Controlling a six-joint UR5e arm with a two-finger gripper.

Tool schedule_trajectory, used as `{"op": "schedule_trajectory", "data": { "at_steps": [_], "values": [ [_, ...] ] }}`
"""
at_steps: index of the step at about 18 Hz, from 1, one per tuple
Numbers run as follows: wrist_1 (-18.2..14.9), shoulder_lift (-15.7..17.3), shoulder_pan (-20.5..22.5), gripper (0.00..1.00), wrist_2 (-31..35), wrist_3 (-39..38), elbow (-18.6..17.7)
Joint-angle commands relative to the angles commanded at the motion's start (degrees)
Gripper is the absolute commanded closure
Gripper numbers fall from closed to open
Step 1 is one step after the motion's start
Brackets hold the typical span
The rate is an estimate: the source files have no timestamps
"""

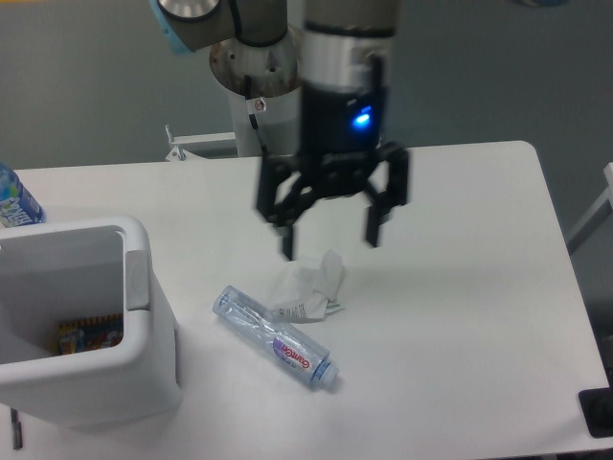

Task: Open the trash can
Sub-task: 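Lift the gripper away from the opened bin lid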

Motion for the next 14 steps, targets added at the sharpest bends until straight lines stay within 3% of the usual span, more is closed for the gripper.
{"op": "schedule_trajectory", "data": {
  "at_steps": [6, 10, 14],
  "values": [
    [-0.7, 0.1, 4.3, 0.0, 2.4, 14.8, -3.0],
    [-3.4, 0.1, 6.0, 0.0, 13.6, 30.2, -4.9],
    [-4.9, 0.1, 7.4, 0.0, 15.0, 35.1, -5.5]
  ]
}}
